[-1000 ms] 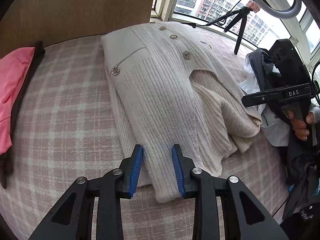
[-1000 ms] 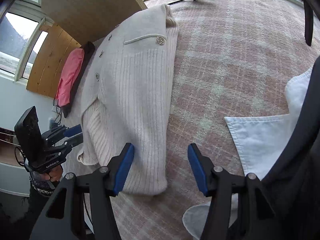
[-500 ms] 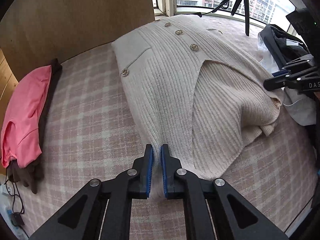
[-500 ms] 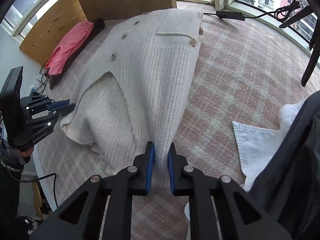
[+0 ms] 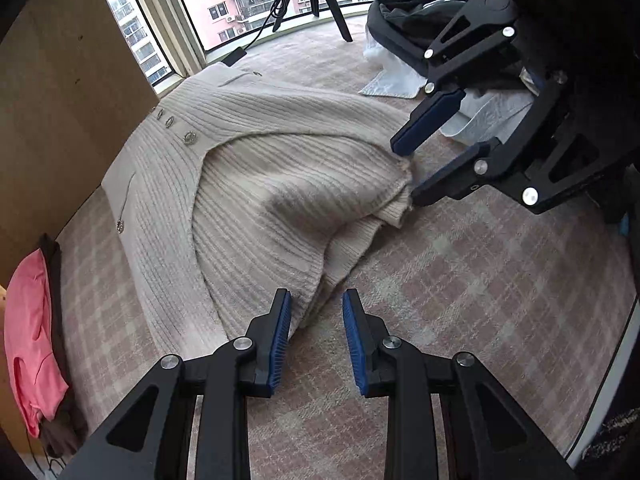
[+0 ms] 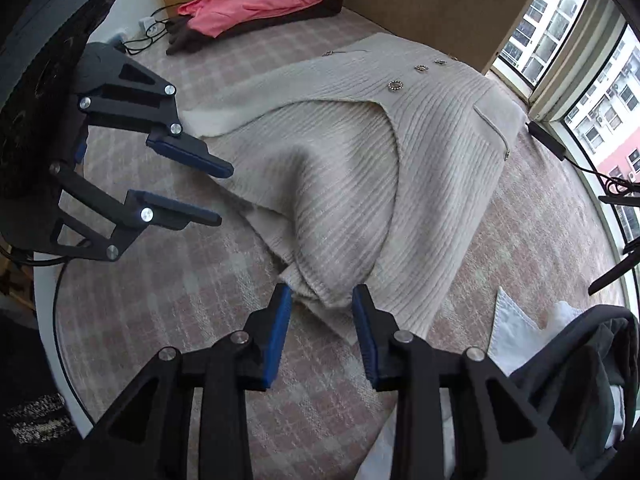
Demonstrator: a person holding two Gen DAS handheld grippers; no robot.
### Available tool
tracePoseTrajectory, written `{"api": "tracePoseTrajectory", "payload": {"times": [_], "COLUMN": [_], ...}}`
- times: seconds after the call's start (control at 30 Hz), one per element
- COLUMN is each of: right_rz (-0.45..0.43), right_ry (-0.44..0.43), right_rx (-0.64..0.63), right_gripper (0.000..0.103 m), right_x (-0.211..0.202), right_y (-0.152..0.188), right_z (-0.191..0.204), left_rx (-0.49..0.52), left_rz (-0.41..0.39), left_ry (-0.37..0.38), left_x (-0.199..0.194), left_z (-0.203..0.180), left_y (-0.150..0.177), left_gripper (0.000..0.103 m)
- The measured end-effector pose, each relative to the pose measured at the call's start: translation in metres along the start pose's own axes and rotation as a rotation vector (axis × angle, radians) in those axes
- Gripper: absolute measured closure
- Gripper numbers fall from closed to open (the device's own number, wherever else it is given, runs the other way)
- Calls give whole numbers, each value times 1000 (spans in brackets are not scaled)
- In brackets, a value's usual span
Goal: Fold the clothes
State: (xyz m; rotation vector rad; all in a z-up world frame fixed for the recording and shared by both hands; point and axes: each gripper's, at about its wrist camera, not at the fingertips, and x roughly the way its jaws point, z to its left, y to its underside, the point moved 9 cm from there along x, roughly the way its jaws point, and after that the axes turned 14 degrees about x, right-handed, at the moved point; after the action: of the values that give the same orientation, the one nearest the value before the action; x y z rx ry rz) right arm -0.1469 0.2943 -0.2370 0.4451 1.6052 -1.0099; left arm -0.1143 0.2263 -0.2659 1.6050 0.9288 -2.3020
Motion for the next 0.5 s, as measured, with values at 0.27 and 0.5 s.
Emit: {"api": "tracePoseTrajectory", "payload": {"times": [0.27,0.5], "right_rz": [-4,43], "right_ry": [-178,-158], "right_rx": [214,202], "right_gripper": [102,99], "right_x": [-20,-21], "right_y": [-11,-4], "right_z": [-28,-32], "left_rx": [-78,-137], "left_rz": [-19,-78], "left_ry": [102,124], "left_x": [-22,-43], "left_z": [10,24], "left_y": [7,-1], "left_gripper": [103,94]}}
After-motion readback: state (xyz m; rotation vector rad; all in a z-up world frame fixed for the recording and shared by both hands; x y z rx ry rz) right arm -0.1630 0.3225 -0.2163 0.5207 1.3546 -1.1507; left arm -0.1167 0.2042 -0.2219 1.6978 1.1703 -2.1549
